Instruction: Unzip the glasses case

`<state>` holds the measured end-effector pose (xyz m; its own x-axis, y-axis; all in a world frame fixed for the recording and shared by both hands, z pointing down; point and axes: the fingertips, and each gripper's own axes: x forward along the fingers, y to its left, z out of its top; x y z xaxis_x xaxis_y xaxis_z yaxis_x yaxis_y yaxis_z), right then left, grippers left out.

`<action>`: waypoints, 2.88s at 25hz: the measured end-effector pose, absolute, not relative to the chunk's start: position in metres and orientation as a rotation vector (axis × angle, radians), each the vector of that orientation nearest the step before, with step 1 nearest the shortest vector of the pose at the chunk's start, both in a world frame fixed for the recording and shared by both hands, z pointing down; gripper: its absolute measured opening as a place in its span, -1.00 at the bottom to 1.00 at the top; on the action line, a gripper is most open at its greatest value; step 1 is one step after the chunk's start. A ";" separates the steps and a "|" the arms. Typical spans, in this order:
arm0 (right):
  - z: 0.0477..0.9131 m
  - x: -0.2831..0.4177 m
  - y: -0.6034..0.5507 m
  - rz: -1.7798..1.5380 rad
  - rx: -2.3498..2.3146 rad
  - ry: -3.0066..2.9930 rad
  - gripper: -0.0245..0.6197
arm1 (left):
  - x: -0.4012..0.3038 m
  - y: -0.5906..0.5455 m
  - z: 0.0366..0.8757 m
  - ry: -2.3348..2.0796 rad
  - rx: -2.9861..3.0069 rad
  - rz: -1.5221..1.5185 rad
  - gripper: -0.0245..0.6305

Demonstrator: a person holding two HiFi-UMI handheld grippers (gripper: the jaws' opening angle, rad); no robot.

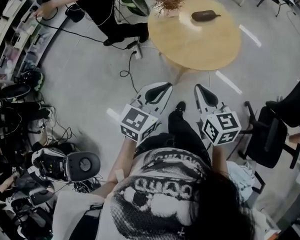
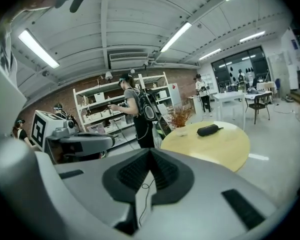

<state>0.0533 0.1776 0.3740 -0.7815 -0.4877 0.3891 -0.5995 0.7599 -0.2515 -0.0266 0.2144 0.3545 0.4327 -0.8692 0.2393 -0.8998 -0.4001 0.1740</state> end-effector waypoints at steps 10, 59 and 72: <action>0.381 0.056 0.050 0.552 0.794 -2.637 -0.92 | -0.026 0.084 0.339 -1.575 2.423 0.203 -0.87; 0.450 -0.022 -0.144 0.904 1.556 -2.274 -0.92 | -0.042 -0.248 0.352 -0.467 2.979 0.599 -0.87; 0.484 -0.004 -0.156 0.978 1.773 -2.142 -0.92 | 0.039 -0.340 0.459 -0.126 2.809 1.054 -0.56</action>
